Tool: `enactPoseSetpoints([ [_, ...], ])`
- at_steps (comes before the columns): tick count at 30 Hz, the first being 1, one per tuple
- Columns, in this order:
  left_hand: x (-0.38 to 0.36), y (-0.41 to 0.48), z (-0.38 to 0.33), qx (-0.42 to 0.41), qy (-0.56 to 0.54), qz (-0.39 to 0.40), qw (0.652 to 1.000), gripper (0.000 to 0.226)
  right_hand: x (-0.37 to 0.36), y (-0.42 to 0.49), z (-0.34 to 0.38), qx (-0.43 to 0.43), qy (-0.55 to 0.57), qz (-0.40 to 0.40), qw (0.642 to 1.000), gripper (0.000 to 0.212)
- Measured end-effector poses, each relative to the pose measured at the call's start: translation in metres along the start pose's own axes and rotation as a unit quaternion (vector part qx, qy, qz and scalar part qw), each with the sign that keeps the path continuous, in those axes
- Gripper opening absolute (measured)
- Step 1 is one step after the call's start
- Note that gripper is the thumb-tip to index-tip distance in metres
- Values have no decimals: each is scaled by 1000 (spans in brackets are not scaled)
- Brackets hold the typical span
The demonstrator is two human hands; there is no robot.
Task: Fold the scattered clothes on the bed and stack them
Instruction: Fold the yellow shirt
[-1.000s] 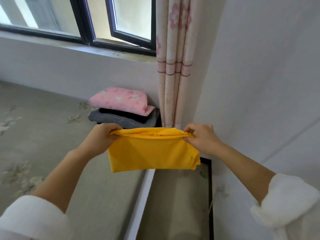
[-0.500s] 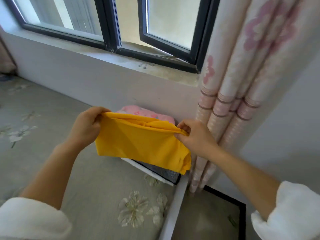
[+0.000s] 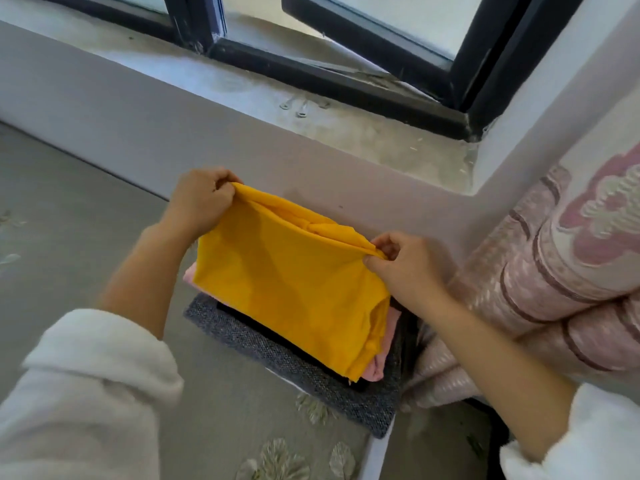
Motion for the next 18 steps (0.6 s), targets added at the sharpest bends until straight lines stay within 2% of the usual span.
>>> enactPoseSetpoints([
  [3, -42, 30, 7, -6, 10, 24, 1000, 30, -8, 26, -28, -37, -17, -28, 999, 19],
  [5, -64, 39, 12, -11, 13, 10, 1000, 32, -12, 39, -45, -61, -26, -43, 997, 22],
  [8, -96, 33, 32, 25, 68, -19, 997, 41, -22, 49, -70, -78, -106, -41, 990, 12],
  [9, -107, 23, 38, 29, 91, -13, 995, 44, -27, 48, -75, -73, -176, -27, 981, 23],
  [11, -133, -2, 42, -20, 110, 27, 993, 47, -48, 39, -77, -4, -279, 25, 960, 43],
  [13, -158, -26, 45, -65, 122, 94, 986, 57, -80, 23, -69, 84, -299, 93, 946, 53],
  [14, -167, -33, 52, -58, 129, 119, 983, 62, -97, 15, -68, 110, -311, 131, 935, 60],
  [16, -177, -37, 74, 4, 139, 135, 981, 62, -119, 6, -81, 89, -347, 187, 915, 76],
  [18, -177, -38, 91, 67, 148, 134, 978, 59, -116, 5, -107, 19, -366, 193, 910, 85],
])
Point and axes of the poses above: each hand's wrist, its own y-axis towards the middle knuckle, its own x-axis out of the back of the hand, z = x × y, the point moved 7 cm from there along y, towards the middle knuckle
